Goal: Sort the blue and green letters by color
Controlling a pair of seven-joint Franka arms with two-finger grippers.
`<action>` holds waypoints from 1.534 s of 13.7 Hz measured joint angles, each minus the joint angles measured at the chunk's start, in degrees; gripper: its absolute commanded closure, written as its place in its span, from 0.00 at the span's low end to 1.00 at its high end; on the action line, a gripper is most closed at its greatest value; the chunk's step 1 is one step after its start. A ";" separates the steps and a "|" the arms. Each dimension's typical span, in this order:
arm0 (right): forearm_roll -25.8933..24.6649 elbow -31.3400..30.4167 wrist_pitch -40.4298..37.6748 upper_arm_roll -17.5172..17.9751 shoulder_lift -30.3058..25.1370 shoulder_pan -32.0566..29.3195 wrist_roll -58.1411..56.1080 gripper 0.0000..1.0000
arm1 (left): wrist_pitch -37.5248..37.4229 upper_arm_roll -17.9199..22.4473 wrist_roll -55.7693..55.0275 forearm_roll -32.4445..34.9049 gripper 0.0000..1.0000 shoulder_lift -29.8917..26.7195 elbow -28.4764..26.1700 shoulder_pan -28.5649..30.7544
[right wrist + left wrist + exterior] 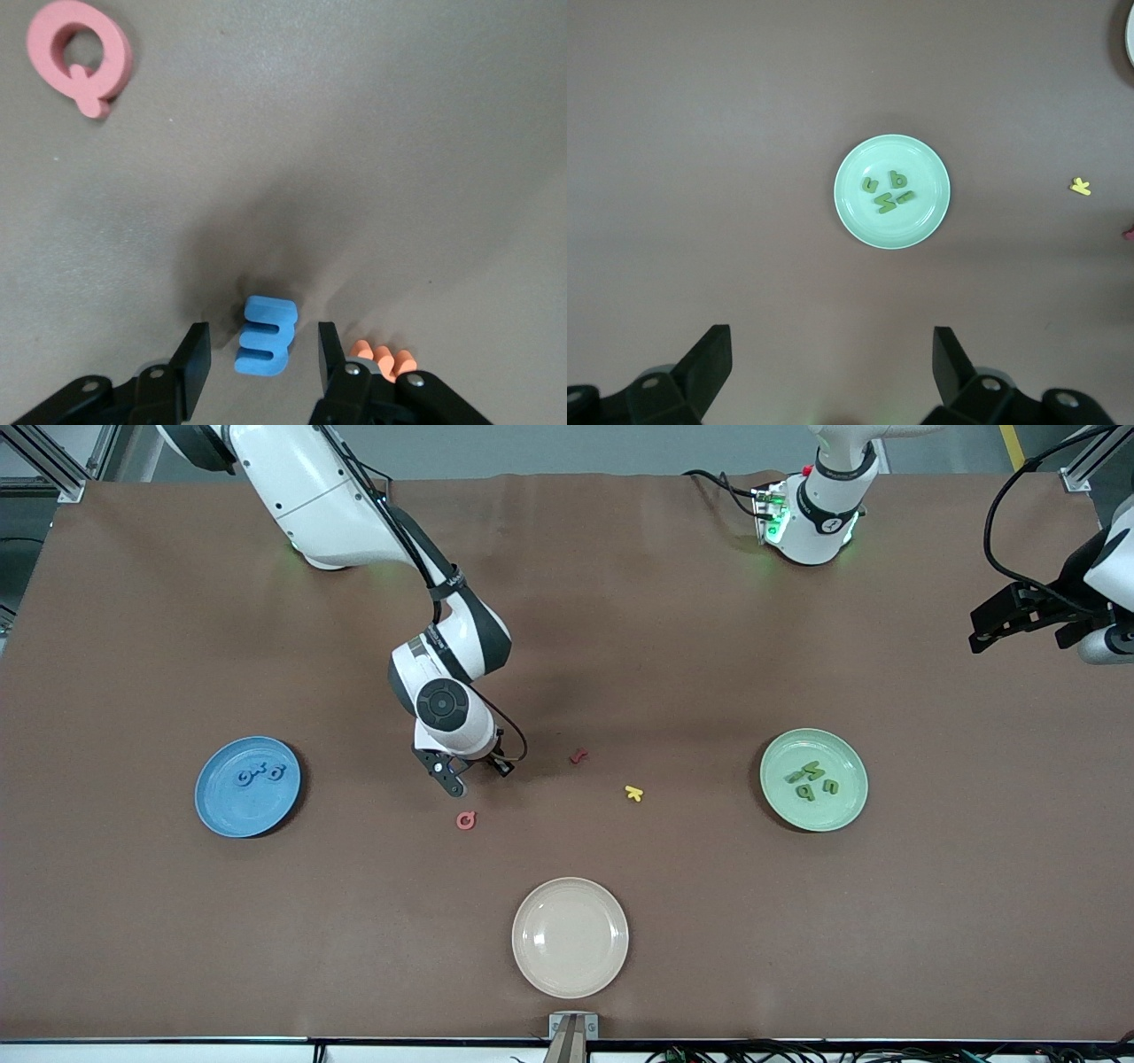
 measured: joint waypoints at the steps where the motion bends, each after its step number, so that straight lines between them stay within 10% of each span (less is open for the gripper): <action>1: 0.00 -0.02 0.00 0.00 0.05 0.07 0.01 0.50 | 0.07 0.00 0.00 0.00 0.00 0.00 -0.15 0.00; 12: -0.37 -0.01 0.26 0.00 0.06 0.49 0.03 0.86 | 0.34 0.08 0.00 0.00 0.00 0.13 -0.55 0.02; 21: -0.66 1.39 -9.04 -1.64 -5.28 -2.99 -12.50 0.93 | 0.15 0.49 0.00 0.00 0.00 -0.30 -0.67 0.64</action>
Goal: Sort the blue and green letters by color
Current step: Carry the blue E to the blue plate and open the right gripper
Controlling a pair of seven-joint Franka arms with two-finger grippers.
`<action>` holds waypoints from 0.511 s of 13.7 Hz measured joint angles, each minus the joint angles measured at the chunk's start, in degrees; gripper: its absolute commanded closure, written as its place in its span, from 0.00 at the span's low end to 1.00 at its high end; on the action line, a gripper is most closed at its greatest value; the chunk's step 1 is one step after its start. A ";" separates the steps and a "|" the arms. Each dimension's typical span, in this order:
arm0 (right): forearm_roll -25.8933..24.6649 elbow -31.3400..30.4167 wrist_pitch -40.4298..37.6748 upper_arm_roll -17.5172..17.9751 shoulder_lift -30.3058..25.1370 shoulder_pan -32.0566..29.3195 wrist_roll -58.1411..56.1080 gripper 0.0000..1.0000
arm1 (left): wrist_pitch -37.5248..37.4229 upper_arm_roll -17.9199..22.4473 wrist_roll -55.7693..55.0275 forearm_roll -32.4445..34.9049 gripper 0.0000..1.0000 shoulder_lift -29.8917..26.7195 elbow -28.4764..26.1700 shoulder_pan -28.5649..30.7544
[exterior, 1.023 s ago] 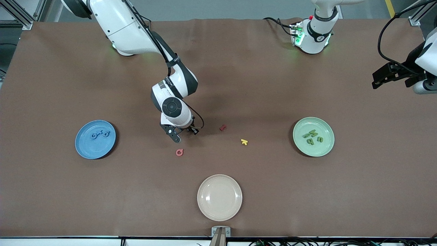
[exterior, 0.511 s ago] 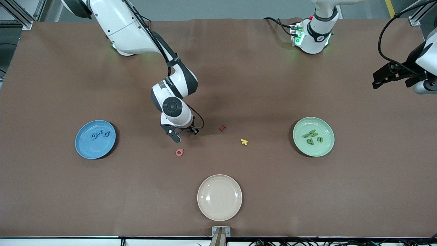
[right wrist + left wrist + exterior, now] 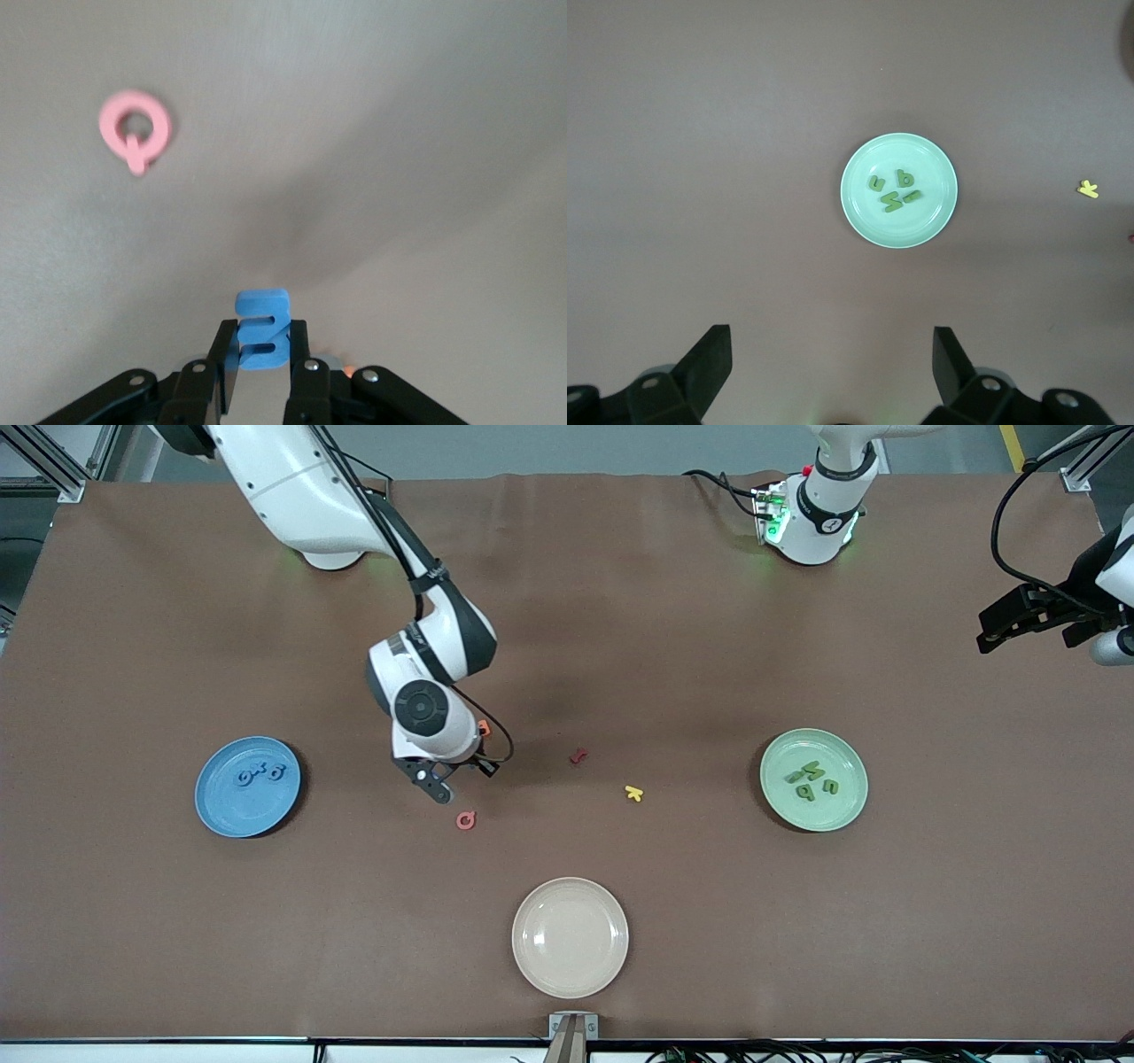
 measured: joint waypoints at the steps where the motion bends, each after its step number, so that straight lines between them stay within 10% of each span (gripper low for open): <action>1: -0.07 0.00 -2.28 -0.08 -1.67 -2.13 -4.87 0.93 | 0.05 -0.01 0.00 0.00 0.00 0.00 0.00 -0.02; 7: -0.26 -3.71 -6.21 -0.45 -7.83 -18.20 -39.66 0.94 | 0.32 -0.16 0.00 0.00 0.00 0.63 -0.12 -0.10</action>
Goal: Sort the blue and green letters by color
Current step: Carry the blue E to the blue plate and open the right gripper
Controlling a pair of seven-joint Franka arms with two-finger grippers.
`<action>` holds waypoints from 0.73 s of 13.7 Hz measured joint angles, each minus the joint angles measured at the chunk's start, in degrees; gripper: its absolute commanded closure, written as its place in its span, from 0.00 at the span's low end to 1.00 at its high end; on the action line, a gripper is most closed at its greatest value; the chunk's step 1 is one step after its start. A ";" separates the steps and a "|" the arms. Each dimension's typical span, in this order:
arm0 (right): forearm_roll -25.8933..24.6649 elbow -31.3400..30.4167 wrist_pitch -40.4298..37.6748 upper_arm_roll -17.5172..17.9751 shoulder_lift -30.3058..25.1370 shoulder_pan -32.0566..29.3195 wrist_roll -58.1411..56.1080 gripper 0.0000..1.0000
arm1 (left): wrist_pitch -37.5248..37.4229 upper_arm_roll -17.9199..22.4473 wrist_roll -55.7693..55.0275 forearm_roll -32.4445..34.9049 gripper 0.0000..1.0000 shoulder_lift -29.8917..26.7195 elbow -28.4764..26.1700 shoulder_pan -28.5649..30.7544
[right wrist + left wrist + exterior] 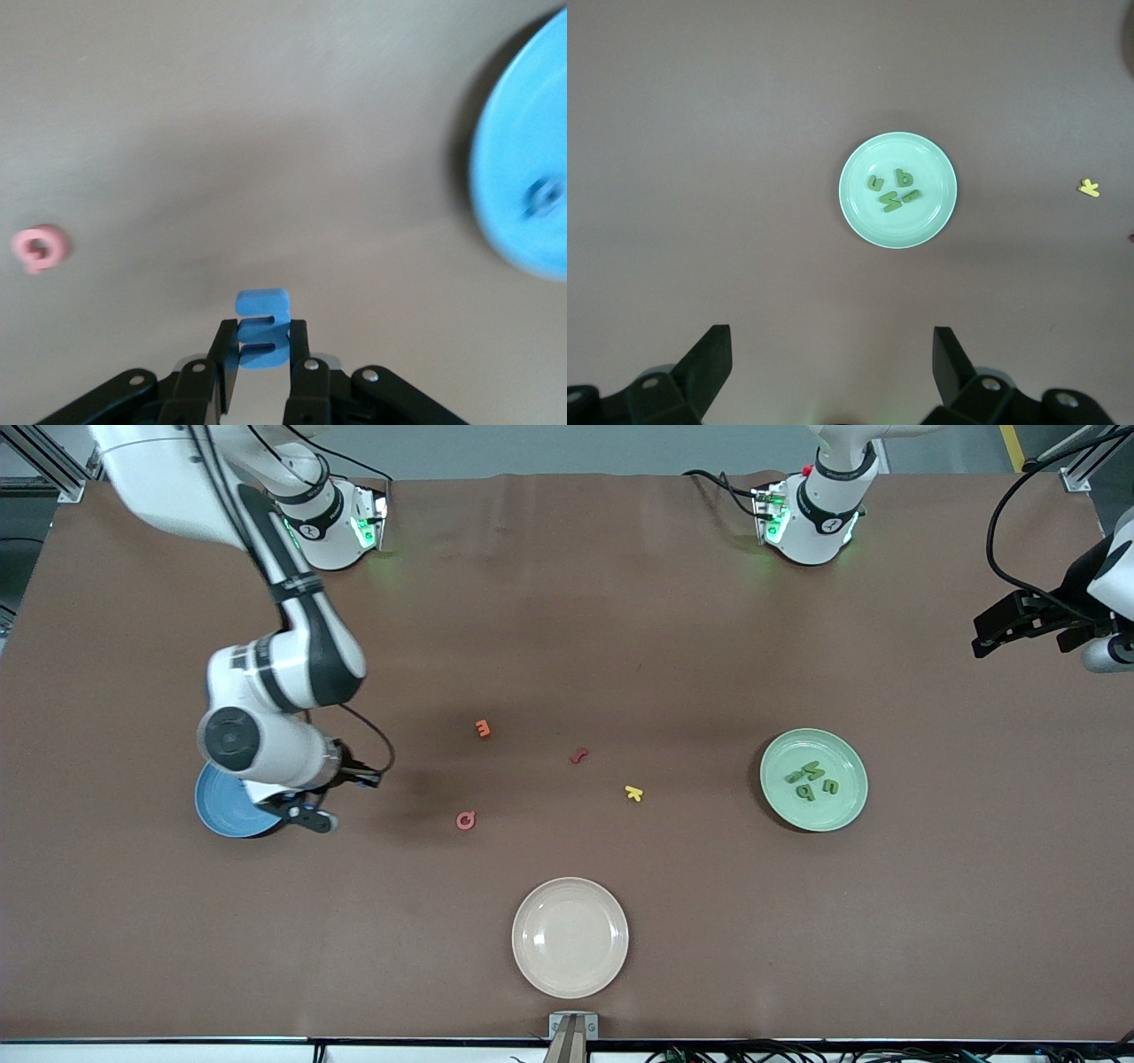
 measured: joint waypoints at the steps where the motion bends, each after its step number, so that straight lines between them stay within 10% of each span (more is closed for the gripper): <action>1: -0.02 -0.75 0.12 -0.04 -0.40 -3.00 -5.75 0.94 | 0.01 -0.06 0.00 0.00 0.00 0.05 0.00 -0.03; 10: -4.78 -2.46 7.94 -0.01 2.44 -18.59 -28.15 0.93 | 0.20 -0.44 0.00 0.00 0.00 0.10 0.06 -0.45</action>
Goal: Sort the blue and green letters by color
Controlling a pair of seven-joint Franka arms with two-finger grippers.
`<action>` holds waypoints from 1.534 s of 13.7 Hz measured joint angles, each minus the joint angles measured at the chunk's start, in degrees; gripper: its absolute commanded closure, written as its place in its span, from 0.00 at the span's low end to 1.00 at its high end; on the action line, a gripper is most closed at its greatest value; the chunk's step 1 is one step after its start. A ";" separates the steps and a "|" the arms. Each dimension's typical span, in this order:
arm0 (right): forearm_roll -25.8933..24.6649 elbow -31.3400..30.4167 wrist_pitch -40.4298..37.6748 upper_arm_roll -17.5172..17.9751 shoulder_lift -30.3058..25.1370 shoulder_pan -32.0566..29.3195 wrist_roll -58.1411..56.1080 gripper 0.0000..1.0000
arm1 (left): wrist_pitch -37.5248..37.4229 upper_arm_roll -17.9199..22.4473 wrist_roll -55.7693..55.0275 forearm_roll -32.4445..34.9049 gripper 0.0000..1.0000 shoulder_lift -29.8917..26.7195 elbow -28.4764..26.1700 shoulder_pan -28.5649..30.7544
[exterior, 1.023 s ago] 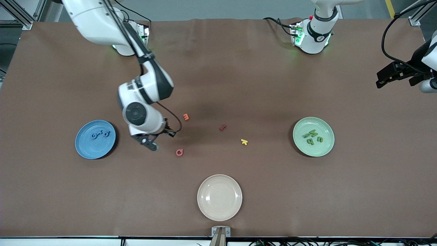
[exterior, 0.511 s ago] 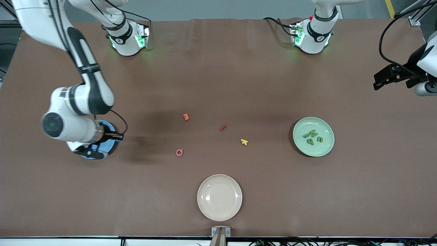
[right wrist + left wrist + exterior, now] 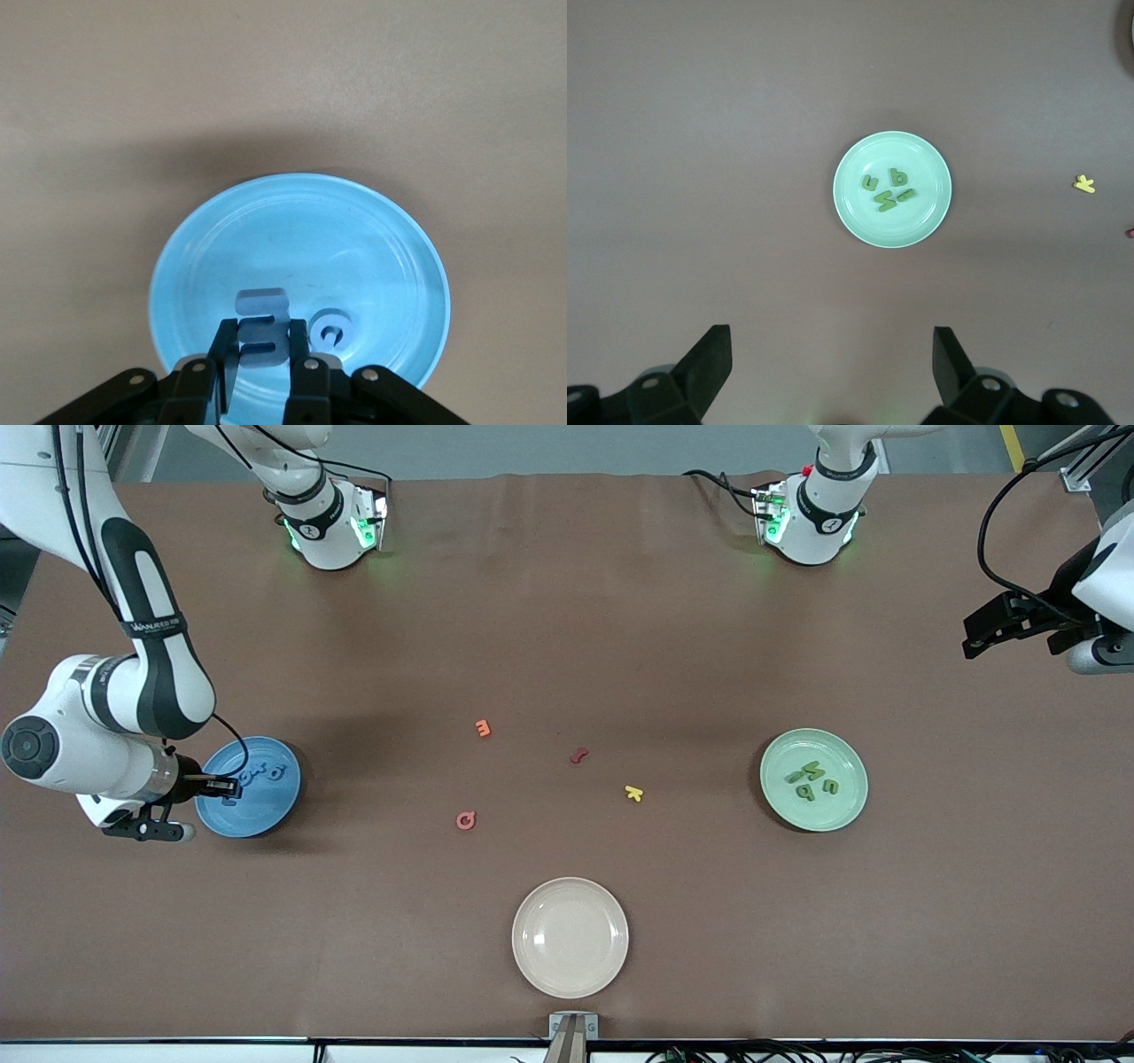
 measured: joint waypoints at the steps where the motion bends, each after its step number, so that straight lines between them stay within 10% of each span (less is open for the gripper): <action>1: -0.02 -0.03 0.96 0.05 1.08 -0.02 -0.31 0.93 | 0.22 -0.01 0.00 0.00 0.00 -0.02 0.32 0.00; 7: -0.14 0.19 5.51 0.43 5.39 -0.01 -1.96 0.88 | -0.61 -1.04 -0.07 -0.16 0.00 -0.28 2.60 -0.12; 12: -0.15 0.30 5.38 0.51 5.48 -0.01 -2.25 0.21 | -1.03 -1.95 -0.25 -0.19 0.00 1.12 2.14 -0.19; 15: -0.15 0.53 4.00 0.66 5.44 0.02 -2.29 0.04 | -1.03 -3.43 -0.41 -0.19 0.00 1.55 1.77 -0.23; 21: -0.15 2.99 -10.21 1.32 -3.50 1.09 0.72 0.02 | -1.03 -3.45 -0.54 -0.19 0.00 1.15 1.99 0.19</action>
